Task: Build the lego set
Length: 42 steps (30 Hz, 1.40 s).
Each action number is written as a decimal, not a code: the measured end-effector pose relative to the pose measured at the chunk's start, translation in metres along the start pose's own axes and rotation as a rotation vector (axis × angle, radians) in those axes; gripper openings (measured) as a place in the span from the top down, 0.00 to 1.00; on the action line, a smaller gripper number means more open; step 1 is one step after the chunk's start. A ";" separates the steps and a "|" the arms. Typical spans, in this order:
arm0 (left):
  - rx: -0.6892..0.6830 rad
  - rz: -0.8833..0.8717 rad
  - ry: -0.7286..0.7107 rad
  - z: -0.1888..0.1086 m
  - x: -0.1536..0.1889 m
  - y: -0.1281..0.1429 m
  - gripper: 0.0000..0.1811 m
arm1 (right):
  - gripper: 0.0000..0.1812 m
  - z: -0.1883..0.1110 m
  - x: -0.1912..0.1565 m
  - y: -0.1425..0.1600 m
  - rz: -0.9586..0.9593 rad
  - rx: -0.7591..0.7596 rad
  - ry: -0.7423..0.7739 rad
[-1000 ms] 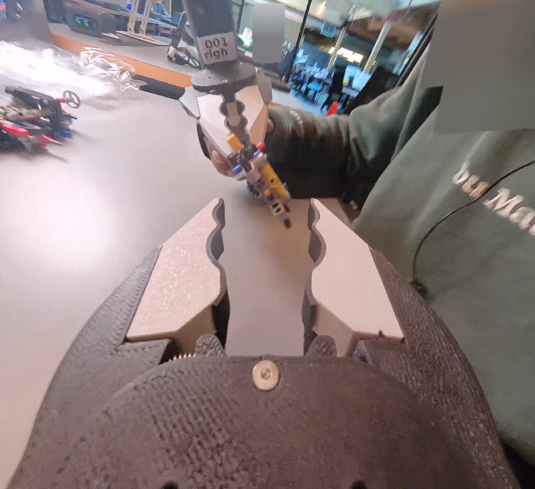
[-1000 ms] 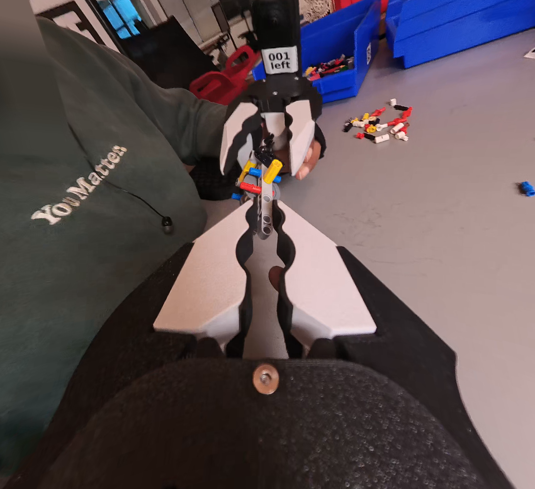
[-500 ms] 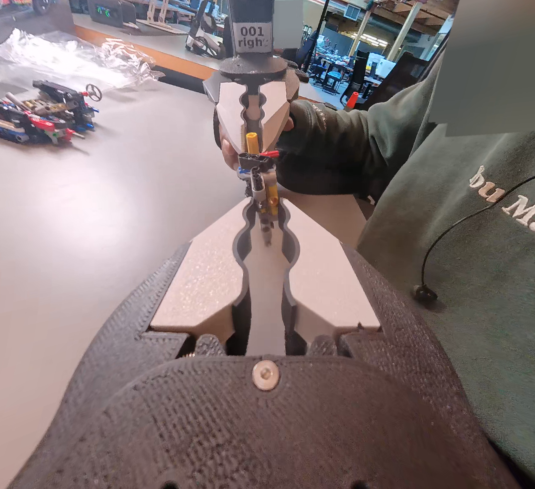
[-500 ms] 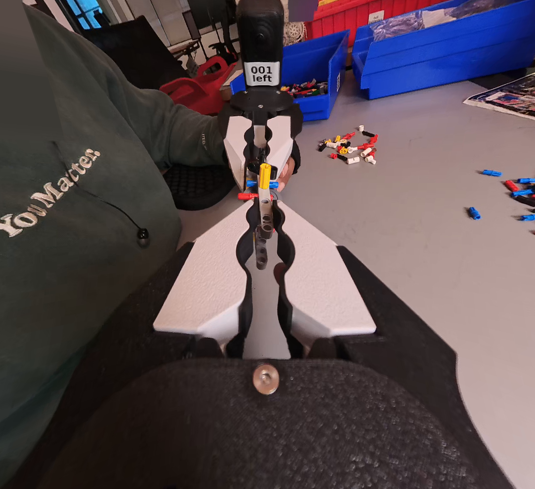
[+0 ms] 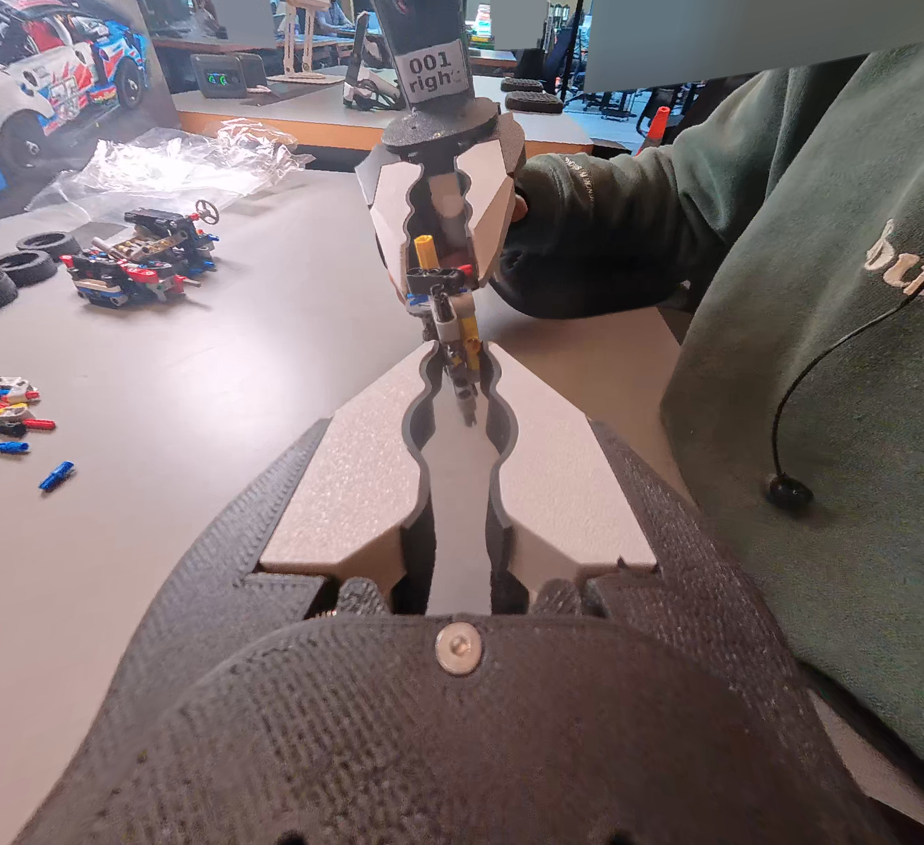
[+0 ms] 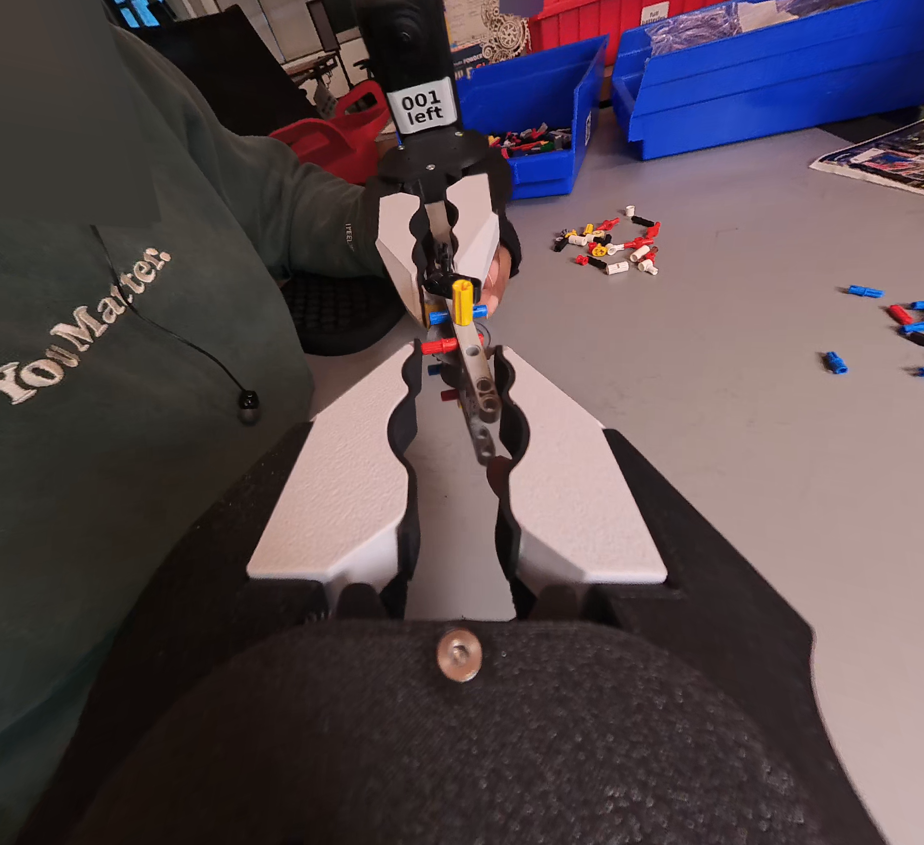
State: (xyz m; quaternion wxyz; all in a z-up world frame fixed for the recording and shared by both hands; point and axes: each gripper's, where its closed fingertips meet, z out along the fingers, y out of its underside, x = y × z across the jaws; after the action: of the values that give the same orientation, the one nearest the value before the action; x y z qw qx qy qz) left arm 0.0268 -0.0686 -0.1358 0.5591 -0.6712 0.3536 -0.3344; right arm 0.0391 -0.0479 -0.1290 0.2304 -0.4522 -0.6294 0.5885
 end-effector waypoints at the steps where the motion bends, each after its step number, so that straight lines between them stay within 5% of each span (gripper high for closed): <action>1: 0.001 0.013 -0.004 -0.001 0.000 0.000 0.93 | 0.85 0.000 0.000 0.002 0.004 -0.008 -0.001; 18: -0.039 0.108 0.032 0.001 0.015 0.008 0.94 | 0.86 0.004 -0.010 0.012 0.044 0.015 -0.102; 26: -0.033 0.013 0.024 0.000 0.006 0.008 0.92 | 0.86 0.006 0.000 0.011 0.084 0.040 -0.073; 29: -0.017 -0.054 0.054 0.000 0.008 0.005 0.83 | 0.86 0.006 0.002 0.008 0.050 0.057 -0.045; 35: 0.012 -0.121 0.033 -0.003 0.001 0.002 0.91 | 0.85 0.008 0.000 0.006 -0.092 0.062 0.009; 42: 0.009 0.005 -0.023 -0.004 -0.001 -0.002 0.93 | 0.85 0.007 -0.002 0.001 -0.238 0.060 0.074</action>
State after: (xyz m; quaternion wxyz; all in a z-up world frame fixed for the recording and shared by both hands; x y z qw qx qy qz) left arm 0.0235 -0.0697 -0.1331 0.5669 -0.6715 0.3475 -0.3269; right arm 0.0346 -0.0535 -0.1308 0.3349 -0.3887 -0.6517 0.5586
